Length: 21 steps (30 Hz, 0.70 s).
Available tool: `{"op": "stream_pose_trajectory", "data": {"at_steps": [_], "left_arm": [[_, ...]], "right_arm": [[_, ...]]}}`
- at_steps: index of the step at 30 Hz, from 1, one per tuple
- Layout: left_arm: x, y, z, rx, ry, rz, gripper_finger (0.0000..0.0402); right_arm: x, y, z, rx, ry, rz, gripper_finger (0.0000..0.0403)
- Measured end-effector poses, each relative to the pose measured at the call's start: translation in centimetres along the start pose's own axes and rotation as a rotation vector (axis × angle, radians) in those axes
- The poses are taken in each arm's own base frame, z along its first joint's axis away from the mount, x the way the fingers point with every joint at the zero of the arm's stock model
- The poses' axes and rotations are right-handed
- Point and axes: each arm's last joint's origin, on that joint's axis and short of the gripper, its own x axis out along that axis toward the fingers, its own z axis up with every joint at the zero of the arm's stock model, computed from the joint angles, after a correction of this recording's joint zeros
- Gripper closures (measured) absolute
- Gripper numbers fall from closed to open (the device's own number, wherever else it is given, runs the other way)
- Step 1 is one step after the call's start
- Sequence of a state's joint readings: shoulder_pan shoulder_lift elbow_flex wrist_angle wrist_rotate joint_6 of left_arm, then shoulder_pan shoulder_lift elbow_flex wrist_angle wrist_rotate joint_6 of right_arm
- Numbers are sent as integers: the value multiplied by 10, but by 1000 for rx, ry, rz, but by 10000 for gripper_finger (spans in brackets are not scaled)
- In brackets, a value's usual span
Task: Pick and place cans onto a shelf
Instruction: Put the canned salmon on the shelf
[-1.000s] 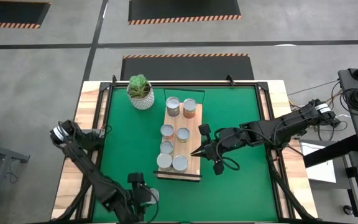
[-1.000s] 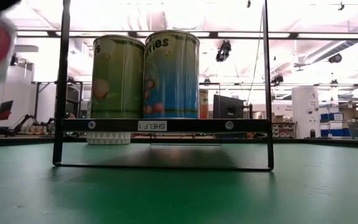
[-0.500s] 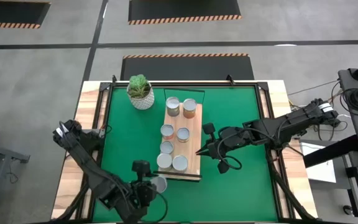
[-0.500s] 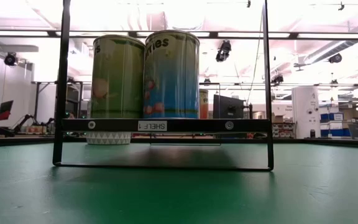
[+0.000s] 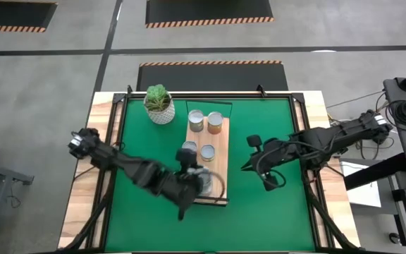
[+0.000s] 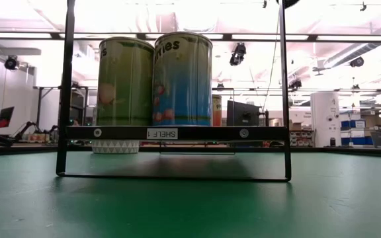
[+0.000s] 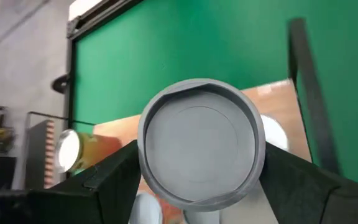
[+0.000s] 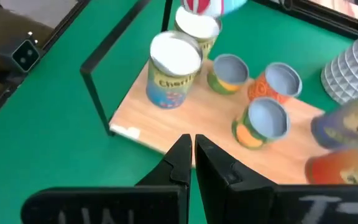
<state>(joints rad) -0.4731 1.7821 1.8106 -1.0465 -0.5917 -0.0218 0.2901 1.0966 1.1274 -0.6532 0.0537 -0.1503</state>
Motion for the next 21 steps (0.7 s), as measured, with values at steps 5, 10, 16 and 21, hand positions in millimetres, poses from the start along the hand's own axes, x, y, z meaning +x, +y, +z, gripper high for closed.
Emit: {"op": "stream_pose_trajectory", "data": {"at_steps": [5, 10, 16, 21], "left_arm": [[36, 28, 0, -73, -22, -45, 129], [69, 52, -1, -264, -103, -113, 129], [92, 54, -15, -486, -69, -222, 129], [105, 48, -22, -543, -12, -227, 129]], "right_arm": [[-18, 2, -23, 30, -45, -7, 392], [-32, 5, -45, 30, -186, -27, 392], [-45, 7, -61, 36, -296, -42, 392], [-49, 6, -61, 37, -325, -47, 392]]}}
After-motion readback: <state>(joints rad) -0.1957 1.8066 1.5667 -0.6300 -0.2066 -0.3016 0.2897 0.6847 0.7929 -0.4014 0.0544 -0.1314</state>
